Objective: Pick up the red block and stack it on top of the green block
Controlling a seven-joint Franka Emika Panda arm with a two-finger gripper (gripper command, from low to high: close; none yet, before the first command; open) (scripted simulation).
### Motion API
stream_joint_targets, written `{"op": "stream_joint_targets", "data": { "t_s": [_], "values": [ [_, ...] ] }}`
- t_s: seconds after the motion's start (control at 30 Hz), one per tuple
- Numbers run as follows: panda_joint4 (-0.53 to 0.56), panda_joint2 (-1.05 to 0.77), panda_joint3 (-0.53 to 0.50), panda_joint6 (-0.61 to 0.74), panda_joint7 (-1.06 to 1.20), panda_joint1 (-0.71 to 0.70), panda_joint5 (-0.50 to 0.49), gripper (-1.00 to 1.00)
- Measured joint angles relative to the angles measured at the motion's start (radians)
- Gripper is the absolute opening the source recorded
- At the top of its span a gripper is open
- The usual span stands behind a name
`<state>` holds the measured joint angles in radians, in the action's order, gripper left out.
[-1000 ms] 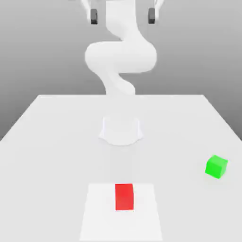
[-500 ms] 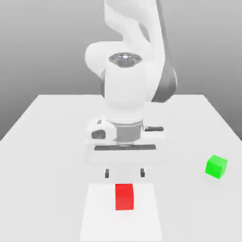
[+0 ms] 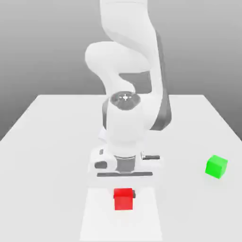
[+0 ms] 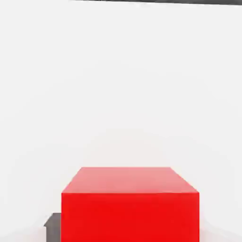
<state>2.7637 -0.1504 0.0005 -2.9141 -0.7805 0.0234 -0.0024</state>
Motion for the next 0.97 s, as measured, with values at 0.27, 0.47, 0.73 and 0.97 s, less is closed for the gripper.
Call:
{"op": "stream_joint_targets", "data": {
  "t_s": [0.27, 0.47, 0.73, 0.97],
  "values": [
    [0.012, 0.169, 0.102, 0.156, 0.113, 0.121, 0.02, -1.0],
    [-0.003, 0.205, 0.212, 0.206, 0.282, 0.387, 0.045, -1.0],
    [-0.021, 0.186, 0.327, 0.206, 0.432, 0.6, 0.027, -1.0],
    [-0.029, 0.023, 0.268, 0.059, 0.331, 0.632, -0.122, 1.0]
  ]
}}
